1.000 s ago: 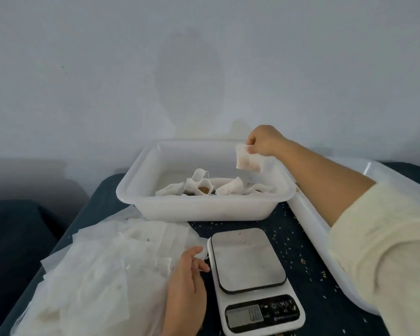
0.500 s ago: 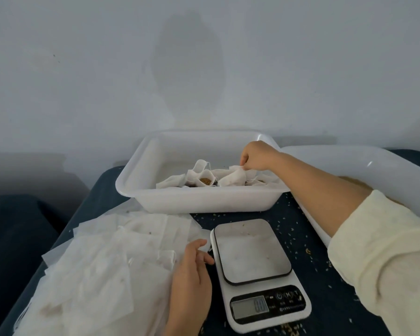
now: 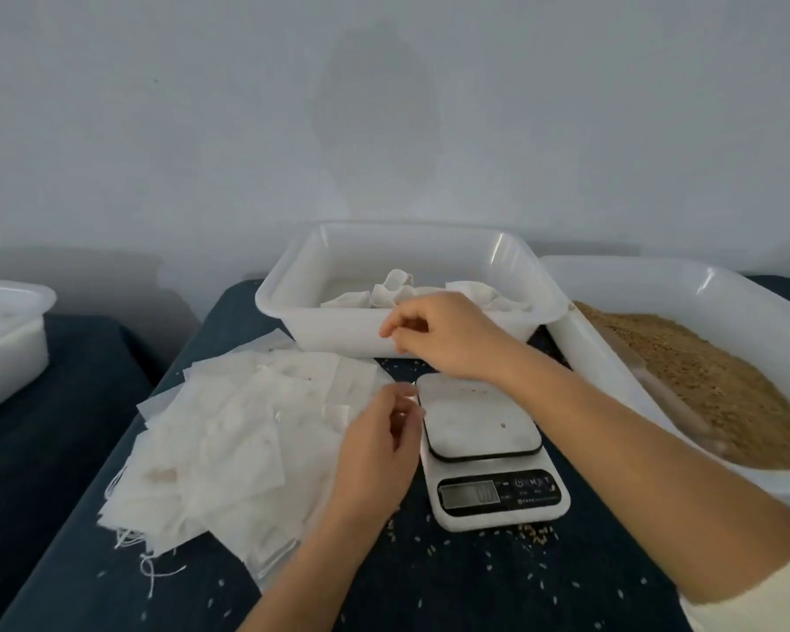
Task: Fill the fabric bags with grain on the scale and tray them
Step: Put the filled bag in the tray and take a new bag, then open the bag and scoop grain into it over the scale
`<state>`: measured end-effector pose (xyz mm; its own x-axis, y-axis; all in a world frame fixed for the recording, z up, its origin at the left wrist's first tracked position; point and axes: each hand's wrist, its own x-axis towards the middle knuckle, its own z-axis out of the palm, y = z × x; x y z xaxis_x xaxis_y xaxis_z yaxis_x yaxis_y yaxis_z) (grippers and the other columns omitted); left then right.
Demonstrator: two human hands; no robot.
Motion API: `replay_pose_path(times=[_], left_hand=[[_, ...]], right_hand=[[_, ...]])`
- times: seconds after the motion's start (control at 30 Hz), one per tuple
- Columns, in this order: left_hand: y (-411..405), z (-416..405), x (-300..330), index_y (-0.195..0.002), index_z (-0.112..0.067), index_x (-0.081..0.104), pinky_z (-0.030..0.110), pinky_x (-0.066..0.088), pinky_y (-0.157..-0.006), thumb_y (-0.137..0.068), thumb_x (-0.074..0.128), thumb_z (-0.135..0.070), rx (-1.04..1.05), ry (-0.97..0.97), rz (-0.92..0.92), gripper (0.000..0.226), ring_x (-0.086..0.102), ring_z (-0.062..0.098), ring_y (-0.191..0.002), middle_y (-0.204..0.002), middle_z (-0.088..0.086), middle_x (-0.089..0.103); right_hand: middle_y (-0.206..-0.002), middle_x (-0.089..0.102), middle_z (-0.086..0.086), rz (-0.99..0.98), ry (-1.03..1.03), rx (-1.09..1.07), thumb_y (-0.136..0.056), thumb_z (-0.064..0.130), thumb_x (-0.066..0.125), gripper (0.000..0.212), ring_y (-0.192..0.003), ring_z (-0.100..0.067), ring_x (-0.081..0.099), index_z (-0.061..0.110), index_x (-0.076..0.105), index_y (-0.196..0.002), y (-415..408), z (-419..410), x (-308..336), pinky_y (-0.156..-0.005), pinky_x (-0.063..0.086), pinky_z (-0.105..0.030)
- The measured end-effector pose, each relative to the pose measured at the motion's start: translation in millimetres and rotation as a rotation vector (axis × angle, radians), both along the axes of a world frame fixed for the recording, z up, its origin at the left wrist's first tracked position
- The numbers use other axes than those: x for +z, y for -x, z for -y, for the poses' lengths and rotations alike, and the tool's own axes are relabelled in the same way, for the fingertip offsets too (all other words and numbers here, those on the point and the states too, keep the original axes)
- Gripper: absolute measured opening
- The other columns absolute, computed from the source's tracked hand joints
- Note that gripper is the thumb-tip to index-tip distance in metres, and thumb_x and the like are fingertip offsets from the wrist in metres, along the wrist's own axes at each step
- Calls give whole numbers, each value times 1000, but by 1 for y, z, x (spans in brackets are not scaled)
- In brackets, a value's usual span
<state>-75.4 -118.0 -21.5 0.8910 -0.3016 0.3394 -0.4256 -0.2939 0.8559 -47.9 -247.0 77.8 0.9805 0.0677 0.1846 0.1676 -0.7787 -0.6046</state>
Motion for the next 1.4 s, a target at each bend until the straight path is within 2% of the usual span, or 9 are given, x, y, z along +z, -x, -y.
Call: replay_pose_path(times=[0.17,0.33,0.47,0.8,0.9,1.0,1.13,1.27,1.4], left_hand=[[2,-54,32,-84,-25,63,4,38,-69,-87,60,-21,191,-127,324,6,52,-4,-86,-84,-20,55],[-4,-124,11,-131,-26,47,20,35,-91,-86,60,-38,322,-523,153,48,43,4,-110,-119,-14,51],[0,-141,-13,-140,-23,36,23,25,-105,-90,53,-43,282,-690,66,56,28,9,-131,-145,-11,31],[-9,-143,-14,-103,-17,68,18,34,-79,-95,50,-27,377,-530,246,22,56,11,-99,-107,-9,64],[-11,-138,4,-91,-19,70,22,37,-76,-93,53,-27,441,-347,281,19,53,3,-85,-93,-13,66],[-9,-133,27,-70,-20,62,27,39,-60,-93,51,-37,502,106,36,30,46,-2,-57,-62,-16,57],[-6,-106,42,-100,-19,69,36,52,-76,-93,54,-32,270,896,-551,21,67,18,-92,-101,1,71],[10,-52,27,-110,-15,64,35,52,-75,-92,55,-28,110,1028,-885,24,68,17,-95,-105,0,71],[16,-17,14,-113,-5,59,32,53,-69,-97,43,-27,-91,1025,-969,31,69,19,-86,-100,9,71]], right_hand=[[-78,67,24,106,-176,-111,-89,19,65,19,-78,6,62,37,68,-91,56,6,-48,-70,47,-8],[-70,66,14,267,-285,-429,-88,22,66,21,-75,6,60,41,62,-79,97,38,-96,-66,47,-14],[-74,65,15,298,-327,-491,-89,19,65,27,-75,11,58,43,60,-78,99,45,-106,-66,40,-14],[-77,64,16,343,-322,-482,-88,18,65,16,-78,13,57,34,65,-85,102,48,-109,-67,37,-13],[-78,64,16,356,-329,-488,-88,17,65,20,-79,13,57,37,63,-83,103,48,-110,-68,38,-13],[-77,64,17,366,-318,-479,-88,16,66,14,-79,13,58,29,66,-87,103,48,-110,-66,42,-7],[-67,65,8,382,-457,-437,-89,24,61,13,-70,3,61,30,67,-79,108,40,-103,-65,46,-5],[-81,71,8,179,-680,-238,-72,55,57,39,-67,-3,65,27,71,-94,111,13,-84,-56,52,-15],[-95,73,10,-157,-834,-91,-72,60,60,43,-86,-6,69,34,67,-105,100,-6,-71,-69,54,-20]])
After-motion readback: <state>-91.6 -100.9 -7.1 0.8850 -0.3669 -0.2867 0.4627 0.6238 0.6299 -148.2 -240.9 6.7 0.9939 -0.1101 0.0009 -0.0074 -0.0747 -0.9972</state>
